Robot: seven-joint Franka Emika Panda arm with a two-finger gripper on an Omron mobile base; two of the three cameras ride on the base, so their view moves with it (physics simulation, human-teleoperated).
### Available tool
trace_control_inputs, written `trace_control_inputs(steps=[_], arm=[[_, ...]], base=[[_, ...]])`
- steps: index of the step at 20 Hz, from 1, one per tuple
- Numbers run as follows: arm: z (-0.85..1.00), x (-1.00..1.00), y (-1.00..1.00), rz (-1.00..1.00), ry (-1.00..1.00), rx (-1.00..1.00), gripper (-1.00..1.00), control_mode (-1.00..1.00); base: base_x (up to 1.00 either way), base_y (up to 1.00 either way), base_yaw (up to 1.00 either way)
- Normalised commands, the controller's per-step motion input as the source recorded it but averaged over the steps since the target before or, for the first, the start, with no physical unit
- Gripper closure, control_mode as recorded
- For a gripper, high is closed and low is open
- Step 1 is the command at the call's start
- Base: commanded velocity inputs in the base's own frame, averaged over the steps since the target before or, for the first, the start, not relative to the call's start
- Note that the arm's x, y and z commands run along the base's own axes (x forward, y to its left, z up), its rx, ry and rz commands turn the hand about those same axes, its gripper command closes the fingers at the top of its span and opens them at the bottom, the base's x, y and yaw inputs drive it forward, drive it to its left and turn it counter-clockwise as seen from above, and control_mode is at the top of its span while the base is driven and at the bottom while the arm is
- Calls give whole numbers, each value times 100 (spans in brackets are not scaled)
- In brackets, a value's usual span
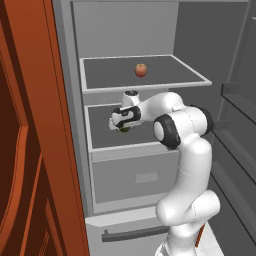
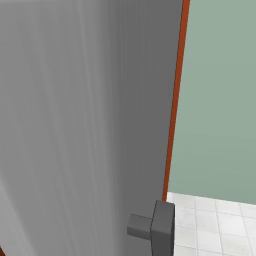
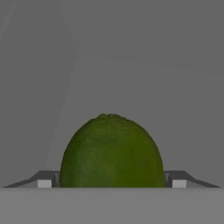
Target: Place the cold items (peach and lime) from the fridge in one tupperware on the dining counter. Place the warm items (kebab skewer and hot dog) in the stove area in another tupperware.
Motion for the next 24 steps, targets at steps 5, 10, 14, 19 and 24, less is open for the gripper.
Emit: trace_control_inputs(steps=[5, 10, 14, 19, 24], arm=[[-9, -7, 0, 0, -5, 0, 100, -100], [31, -74, 0, -7, -17, 0, 100, -100], [37, -82, 0, -11, -7, 0, 100, -100], [42, -72, -1, -8, 0, 2, 100, -100], [65, -72, -10, -6, 0, 7, 100, -100]], base=[[0, 0, 0], [0, 0, 0], [0, 0, 0], [0, 0, 0], [0, 0, 0]])
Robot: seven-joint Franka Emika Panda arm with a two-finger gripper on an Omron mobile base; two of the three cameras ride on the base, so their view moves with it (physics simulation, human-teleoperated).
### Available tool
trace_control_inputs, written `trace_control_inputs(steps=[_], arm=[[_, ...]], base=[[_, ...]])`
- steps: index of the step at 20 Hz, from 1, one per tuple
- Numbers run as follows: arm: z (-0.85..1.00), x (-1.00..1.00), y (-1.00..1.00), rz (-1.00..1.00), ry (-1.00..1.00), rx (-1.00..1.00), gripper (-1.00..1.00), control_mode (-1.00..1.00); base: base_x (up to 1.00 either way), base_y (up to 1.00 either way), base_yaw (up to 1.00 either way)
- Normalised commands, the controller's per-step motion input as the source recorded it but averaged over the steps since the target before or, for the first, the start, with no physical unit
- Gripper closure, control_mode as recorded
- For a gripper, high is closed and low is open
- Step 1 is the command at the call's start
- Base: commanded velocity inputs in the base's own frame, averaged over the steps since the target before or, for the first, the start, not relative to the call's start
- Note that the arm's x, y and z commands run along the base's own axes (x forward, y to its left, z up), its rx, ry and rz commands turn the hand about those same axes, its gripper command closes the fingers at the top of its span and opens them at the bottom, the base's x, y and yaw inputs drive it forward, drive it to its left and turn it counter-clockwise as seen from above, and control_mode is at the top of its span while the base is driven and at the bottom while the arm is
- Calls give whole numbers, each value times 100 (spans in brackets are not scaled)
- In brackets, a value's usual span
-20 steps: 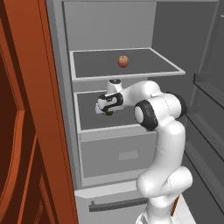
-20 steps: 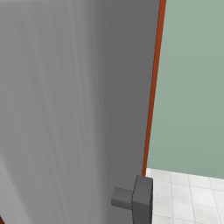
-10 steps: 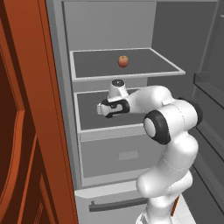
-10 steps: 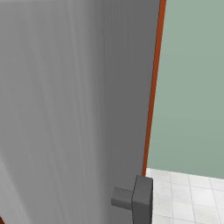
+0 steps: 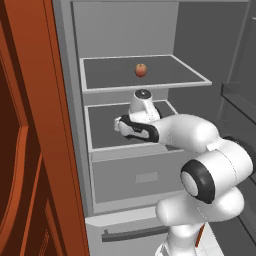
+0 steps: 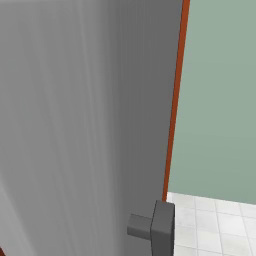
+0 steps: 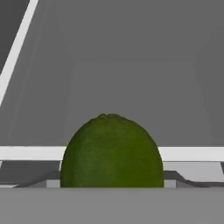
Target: Place the cold items (peach and lime) from the fridge in one tupperware on the dining counter. Place the warm items (kebab skewer and hot dog) in the stove area in another tupperware.
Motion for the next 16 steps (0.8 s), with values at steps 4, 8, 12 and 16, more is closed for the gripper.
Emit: trace_control_inputs(steps=[4, 8, 12, 16], arm=[[60, -70, -16, -5, 0, 8, 100, -100], [41, -82, -23, -10, -7, 4, 100, -100], [24, -83, -17, -16, -8, 0, 100, -100], [3, -67, -26, -21, -2, 0, 100, -100]], base=[[0, 0, 0], [0, 0, 0], [0, 0, 0], [0, 0, 0]])
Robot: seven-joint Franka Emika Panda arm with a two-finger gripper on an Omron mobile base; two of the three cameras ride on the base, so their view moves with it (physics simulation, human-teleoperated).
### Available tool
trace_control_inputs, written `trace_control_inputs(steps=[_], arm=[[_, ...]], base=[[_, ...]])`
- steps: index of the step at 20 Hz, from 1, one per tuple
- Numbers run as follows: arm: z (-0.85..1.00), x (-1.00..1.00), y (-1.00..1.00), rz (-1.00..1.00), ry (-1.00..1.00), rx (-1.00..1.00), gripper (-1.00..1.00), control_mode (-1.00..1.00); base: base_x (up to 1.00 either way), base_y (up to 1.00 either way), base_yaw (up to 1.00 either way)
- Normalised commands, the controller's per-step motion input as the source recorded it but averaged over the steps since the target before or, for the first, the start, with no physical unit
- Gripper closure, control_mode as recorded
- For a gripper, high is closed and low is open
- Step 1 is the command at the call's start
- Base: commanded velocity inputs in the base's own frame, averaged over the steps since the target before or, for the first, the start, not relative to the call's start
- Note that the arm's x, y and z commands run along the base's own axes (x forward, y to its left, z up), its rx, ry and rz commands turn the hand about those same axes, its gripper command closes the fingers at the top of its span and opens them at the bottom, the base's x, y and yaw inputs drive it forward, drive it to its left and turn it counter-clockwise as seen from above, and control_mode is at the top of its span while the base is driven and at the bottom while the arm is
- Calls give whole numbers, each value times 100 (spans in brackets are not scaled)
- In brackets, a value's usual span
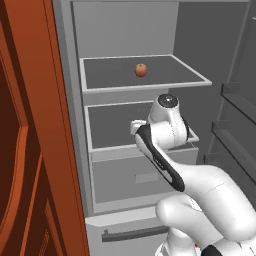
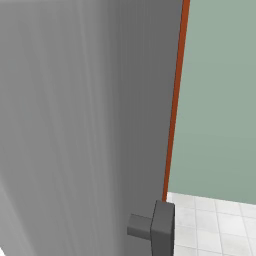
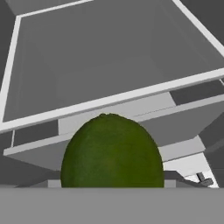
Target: Place the cold items (peach and lime) from the fridge in one tupperware on the dining counter. Place the warm items (kebab skewer and hot dog) in the stove area in another tupperware.
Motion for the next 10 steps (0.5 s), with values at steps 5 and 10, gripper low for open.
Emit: trace_control_inputs(steps=[5, 10], arm=[[-2, -37, -13, -13, 4, 0, 100, 100], [0, 0, 0, 0, 0, 0, 100, 100]], base=[[1, 0, 0], [-50, 1, -7]])
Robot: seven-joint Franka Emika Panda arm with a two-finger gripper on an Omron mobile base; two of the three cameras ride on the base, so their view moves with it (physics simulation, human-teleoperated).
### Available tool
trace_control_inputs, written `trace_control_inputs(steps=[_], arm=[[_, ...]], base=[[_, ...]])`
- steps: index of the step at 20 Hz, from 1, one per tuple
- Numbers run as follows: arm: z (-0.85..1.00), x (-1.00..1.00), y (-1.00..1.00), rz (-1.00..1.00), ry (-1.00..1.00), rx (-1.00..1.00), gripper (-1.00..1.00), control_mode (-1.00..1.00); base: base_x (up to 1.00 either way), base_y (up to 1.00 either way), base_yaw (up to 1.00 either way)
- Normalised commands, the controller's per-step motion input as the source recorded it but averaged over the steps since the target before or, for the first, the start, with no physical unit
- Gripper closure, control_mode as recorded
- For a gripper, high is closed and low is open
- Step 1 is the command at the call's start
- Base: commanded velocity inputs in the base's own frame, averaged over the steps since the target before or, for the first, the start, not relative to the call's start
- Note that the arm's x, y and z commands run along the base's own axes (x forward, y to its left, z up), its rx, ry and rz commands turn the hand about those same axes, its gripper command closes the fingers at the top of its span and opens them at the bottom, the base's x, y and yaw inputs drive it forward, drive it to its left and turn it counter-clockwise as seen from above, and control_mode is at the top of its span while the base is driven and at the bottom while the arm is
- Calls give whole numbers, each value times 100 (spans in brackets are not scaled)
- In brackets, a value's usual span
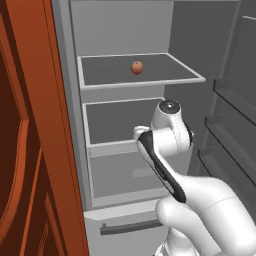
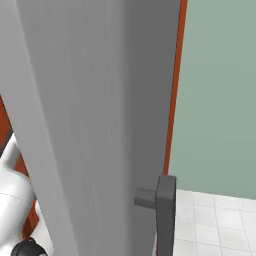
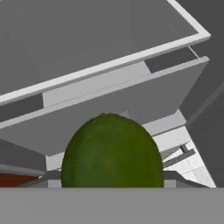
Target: Place the cold items (peach and lime) from the fridge in one tupperware on the dining counter. Place the warm items (kebab skewer and hot dog) in the stove area in another tupperware.
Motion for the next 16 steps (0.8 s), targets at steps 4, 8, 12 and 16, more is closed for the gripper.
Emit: trace_control_inputs(steps=[4, 8, 12, 16], arm=[[0, 0, 0, 0, 0, 0, 100, 100], [0, 0, 0, 0, 0, 0, 100, 100], [0, 0, 0, 0, 0, 0, 100, 100], [0, 0, 0, 0, 0, 0, 100, 100]], base=[[-99, 2, -22], [-100, 4, -21], [-100, 5, -20], [-100, 13, -19]])
